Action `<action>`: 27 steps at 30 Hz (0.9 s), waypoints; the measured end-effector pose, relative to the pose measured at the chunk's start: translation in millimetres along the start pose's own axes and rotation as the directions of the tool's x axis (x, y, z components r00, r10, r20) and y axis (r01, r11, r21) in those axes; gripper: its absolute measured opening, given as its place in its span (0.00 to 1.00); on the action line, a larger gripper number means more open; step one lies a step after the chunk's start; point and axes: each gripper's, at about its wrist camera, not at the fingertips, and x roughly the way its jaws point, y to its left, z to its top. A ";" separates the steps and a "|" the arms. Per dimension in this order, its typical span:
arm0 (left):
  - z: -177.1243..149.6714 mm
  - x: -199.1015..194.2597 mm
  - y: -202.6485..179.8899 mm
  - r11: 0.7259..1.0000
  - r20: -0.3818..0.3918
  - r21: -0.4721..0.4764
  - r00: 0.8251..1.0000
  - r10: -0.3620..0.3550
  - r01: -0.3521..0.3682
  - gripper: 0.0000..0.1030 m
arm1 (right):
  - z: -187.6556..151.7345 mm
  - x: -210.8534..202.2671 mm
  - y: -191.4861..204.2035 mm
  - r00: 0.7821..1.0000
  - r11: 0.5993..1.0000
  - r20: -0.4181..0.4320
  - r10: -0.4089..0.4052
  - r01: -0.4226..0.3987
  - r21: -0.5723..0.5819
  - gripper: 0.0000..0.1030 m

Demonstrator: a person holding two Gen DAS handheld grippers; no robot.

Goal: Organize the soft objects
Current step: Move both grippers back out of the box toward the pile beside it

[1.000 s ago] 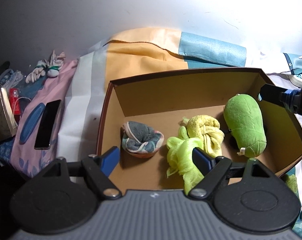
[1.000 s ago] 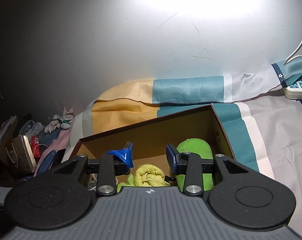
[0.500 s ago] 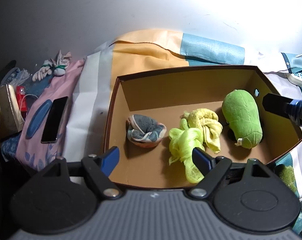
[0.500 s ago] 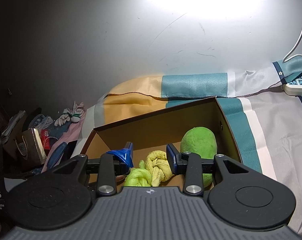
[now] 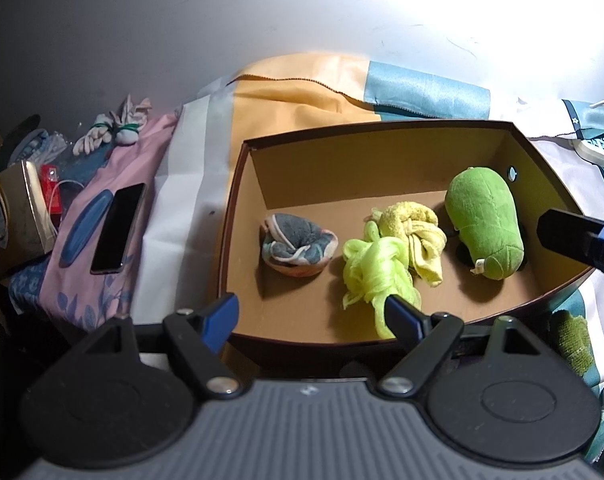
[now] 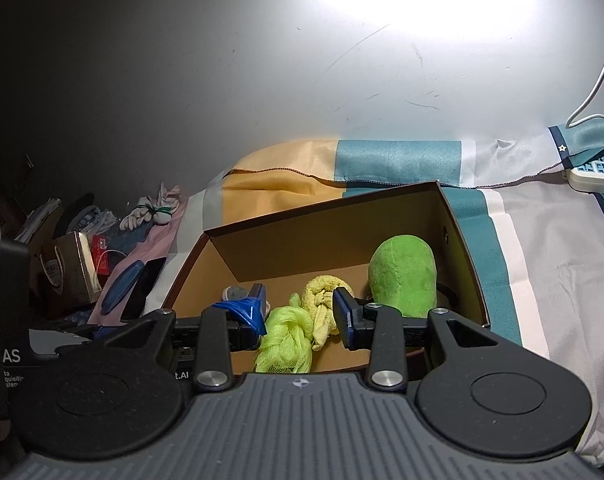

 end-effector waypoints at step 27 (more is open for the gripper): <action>-12.9 -15.1 -4.2 1.000 0.008 0.002 1.000 0.001 -0.001 0.82 | -12.3 -19.4 3.3 1.000 1.000 -0.007 -0.009 0.009 -0.022 0.19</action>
